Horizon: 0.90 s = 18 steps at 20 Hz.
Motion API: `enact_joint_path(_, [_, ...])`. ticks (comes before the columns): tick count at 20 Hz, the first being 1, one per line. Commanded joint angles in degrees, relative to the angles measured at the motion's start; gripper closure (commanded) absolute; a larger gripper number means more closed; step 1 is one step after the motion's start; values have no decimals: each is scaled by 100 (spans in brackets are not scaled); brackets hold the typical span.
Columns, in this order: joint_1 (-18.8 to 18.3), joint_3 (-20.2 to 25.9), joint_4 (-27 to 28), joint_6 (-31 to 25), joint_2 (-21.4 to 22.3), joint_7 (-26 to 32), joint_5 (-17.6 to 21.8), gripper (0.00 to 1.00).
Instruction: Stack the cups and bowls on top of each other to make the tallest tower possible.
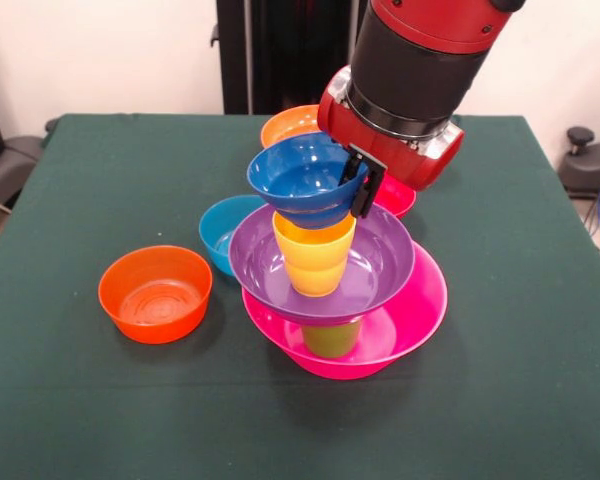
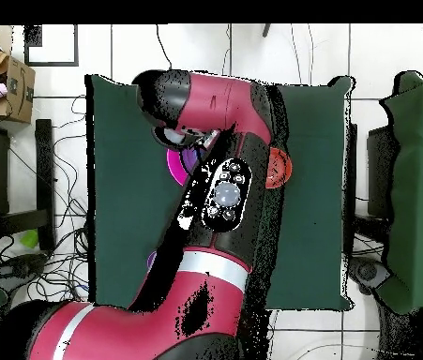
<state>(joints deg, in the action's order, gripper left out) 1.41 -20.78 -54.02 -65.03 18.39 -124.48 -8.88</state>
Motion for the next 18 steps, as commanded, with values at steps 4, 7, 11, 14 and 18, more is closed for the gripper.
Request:
enact_joint_path(4, [39, 517, -442, 390, 53, 265, 414, 100])
enact_joint_path(7, [38, 512, -433, 388, 51, 263, 417, 100])
enact_joint_path(11, [45, 509, -449, 399, 55, 246, 414, 100])
enact_joint_path(14, [46, 512, -466, 413, 59, 226, 403, 100])
enact_joint_path(18, [44, 509, -470, 428, 61, 223, 406, 100])
